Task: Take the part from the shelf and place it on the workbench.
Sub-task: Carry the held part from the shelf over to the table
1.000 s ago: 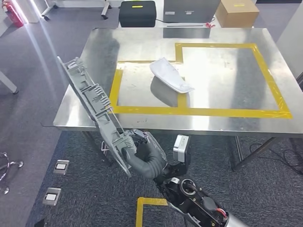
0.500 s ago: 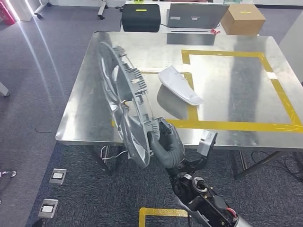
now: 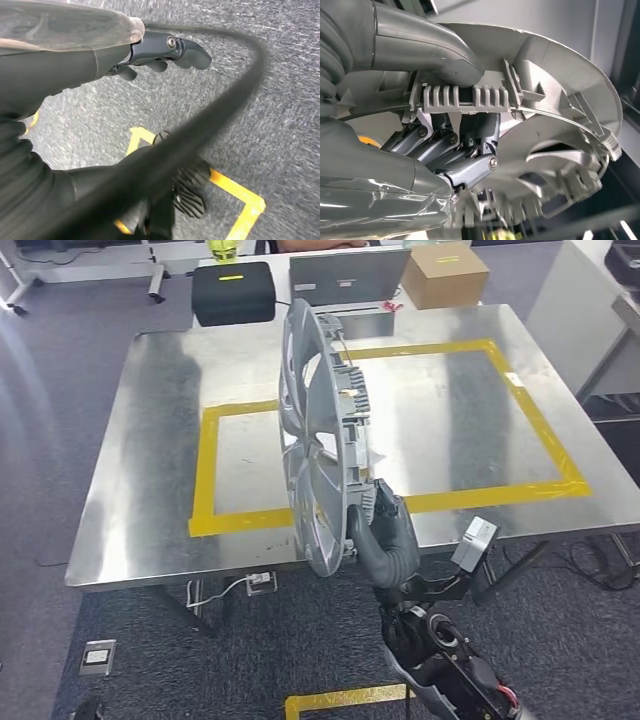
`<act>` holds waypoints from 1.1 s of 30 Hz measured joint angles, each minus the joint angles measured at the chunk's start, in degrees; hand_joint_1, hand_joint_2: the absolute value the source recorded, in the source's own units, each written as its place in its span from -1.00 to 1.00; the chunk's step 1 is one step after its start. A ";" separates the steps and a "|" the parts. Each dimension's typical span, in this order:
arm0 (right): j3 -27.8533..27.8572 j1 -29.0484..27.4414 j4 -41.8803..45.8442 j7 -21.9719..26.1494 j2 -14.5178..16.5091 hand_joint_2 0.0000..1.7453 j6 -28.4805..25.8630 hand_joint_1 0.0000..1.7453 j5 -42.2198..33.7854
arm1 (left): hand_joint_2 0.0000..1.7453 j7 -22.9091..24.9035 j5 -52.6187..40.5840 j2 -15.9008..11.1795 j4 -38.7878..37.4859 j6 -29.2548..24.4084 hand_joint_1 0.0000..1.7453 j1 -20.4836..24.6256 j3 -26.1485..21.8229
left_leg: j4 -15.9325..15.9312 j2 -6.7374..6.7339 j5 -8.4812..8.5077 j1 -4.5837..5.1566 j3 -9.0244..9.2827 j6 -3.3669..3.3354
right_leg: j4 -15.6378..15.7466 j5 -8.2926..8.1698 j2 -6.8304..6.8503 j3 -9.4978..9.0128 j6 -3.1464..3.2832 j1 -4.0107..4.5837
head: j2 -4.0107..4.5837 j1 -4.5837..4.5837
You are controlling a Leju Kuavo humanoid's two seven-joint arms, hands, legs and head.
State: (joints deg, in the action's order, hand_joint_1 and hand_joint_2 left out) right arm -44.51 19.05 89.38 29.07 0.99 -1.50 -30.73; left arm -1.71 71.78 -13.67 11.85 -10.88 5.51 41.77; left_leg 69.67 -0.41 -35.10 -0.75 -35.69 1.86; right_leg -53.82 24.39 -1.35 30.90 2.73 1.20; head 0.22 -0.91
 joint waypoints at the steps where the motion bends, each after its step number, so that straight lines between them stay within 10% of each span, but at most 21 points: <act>1: 0.25 -0.19 0.05 0.05 -0.08 1.00 -0.12 0.96 -0.01 | 1.00 0.01 -0.01 -0.03 -0.01 -0.01 -1.00 -0.11 0.00 | 1.18 0.04 0.17 -0.18 -1.01 0.29 | -0.07 0.05 -0.78 -0.03 -0.06 -0.08 | 0.00 0.23; 5: 1.04 -0.68 0.58 0.09 -0.34 1.00 -0.36 0.96 0.00 | 1.00 0.03 -0.02 -0.13 0.00 -0.01 -1.00 -0.23 0.01 | -10.67 2.35 7.81 -1.07 2.49 1.28 | -1.20 0.71 -3.65 0.06 -1.12 -0.81 | 0.00 0.85; 9: 1.71 -1.01 1.22 0.17 -0.46 1.00 -0.40 0.96 0.00 | 1.00 0.04 -0.04 -0.12 0.00 0.00 -1.00 0.06 0.02 | -13.63 3.42 8.94 -0.82 3.25 -0.24 | -2.09 0.86 -5.91 1.46 -2.23 -1.10 | 0.00 1.18; 12: 2.08 -1.28 1.58 0.14 -0.65 1.00 -0.43 0.96 0.00 | 1.00 0.03 -0.03 -0.09 0.00 0.01 -1.00 0.08 0.02 | -13.97 1.51 9.23 -0.86 3.52 -1.16 | -5.74 3.36 -2.93 3.33 -3.11 -0.97 | 0.00 0.28; 16: 2.34 -1.51 1.81 -0.16 -0.80 1.00 -0.80 0.96 0.61 | 1.00 0.01 -0.10 -0.12 -0.01 0.05 -1.00 -0.11 0.04 | -13.99 -1.22 8.99 -0.47 3.68 -1.68 | -19.26 8.76 0.87 9.35 -3.69 -1.23 | 0.00 -0.86; 22: 2.67 -1.28 1.74 -3.82 -1.07 1.00 -3.07 0.96 6.56 | 1.00 -0.10 -0.20 -0.11 0.00 0.41 -1.00 0.26 0.04 | -13.90 -3.34 8.43 -0.15 4.30 -0.92 | -2.56 1.64 2.04 0.67 -3.04 -0.91 | 0.00 -1.83; 26: 2.70 -1.08 1.46 -4.56 -1.12 1.00 -3.55 0.96 7.78 | 1.00 -0.15 -0.19 -0.15 0.00 0.50 -1.00 0.44 0.07 | -14.13 -3.39 8.74 0.15 4.26 -1.85 | -1.82 1.64 1.97 0.41 -3.40 -0.91 | 0.00 -1.03; 33: 3.03 -1.03 0.55 -4.42 -1.12 1.00 -3.76 0.96 8.47 | 1.00 -0.17 -0.19 -0.19 0.00 0.52 -1.00 0.40 0.07 | -15.17 -3.33 9.28 0.16 4.65 -0.95 | -1.81 1.67 2.04 0.45 -2.87 -0.88 | 0.00 0.40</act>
State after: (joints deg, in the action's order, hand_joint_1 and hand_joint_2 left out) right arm -41.48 18.02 89.93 24.65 -0.13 -5.26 -22.26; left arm -1.88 71.60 -13.86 11.85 -10.36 5.91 41.83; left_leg 54.50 -3.74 -25.82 -0.58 -31.04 0.91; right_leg -55.63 26.05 0.69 31.35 -0.14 0.32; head 0.22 -0.51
